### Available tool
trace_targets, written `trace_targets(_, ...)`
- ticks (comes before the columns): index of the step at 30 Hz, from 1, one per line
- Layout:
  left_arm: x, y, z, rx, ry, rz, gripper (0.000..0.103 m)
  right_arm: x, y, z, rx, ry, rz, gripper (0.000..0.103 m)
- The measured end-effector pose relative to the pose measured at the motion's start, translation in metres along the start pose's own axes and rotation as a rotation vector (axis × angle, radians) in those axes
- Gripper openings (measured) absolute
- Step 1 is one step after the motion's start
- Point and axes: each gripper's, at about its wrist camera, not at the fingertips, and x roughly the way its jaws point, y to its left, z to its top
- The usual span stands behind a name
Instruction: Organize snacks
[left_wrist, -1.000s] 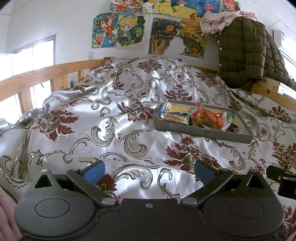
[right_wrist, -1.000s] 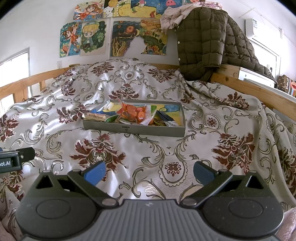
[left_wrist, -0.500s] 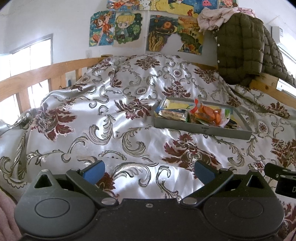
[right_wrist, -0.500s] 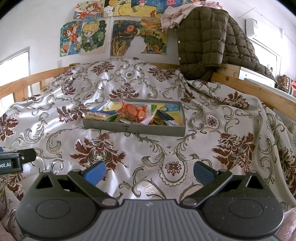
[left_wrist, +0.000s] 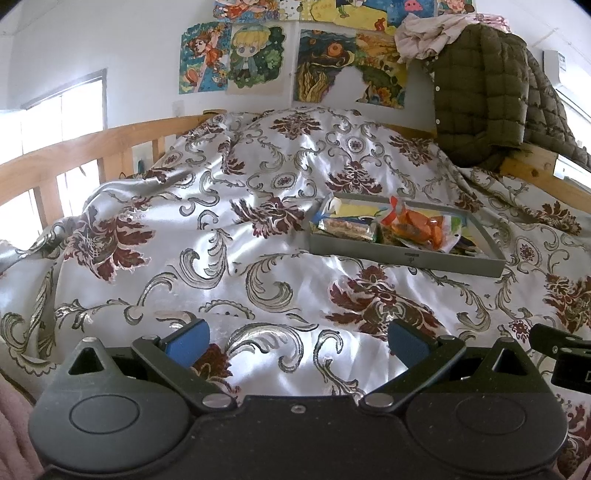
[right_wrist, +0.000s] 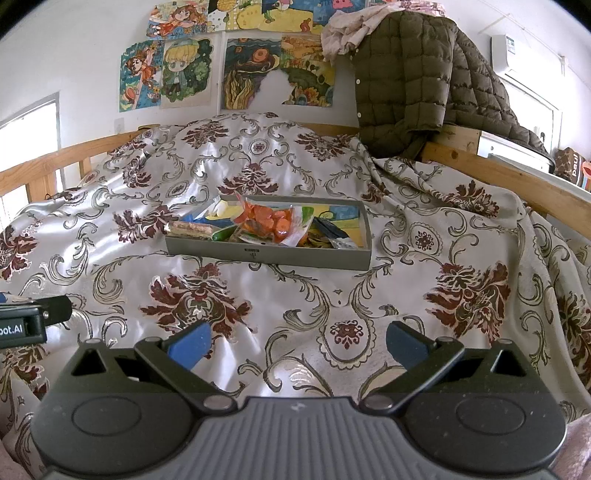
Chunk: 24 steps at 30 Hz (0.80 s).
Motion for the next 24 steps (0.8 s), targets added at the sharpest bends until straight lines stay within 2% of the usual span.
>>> trace_targets(17, 0.003, 0.001, -0.002, -0.006, 0.018, 0.012, 0.102, 0.001, 0.000, 0.002, 0.000, 0.005, 0.000, 0.103)
trace_targets(24, 0.005, 0.002, 0.000, -0.009, 0.031, 0.022, 0.102, -0.002, -0.001, -0.012, -0.003, 0.028, 0.003, 0.103)
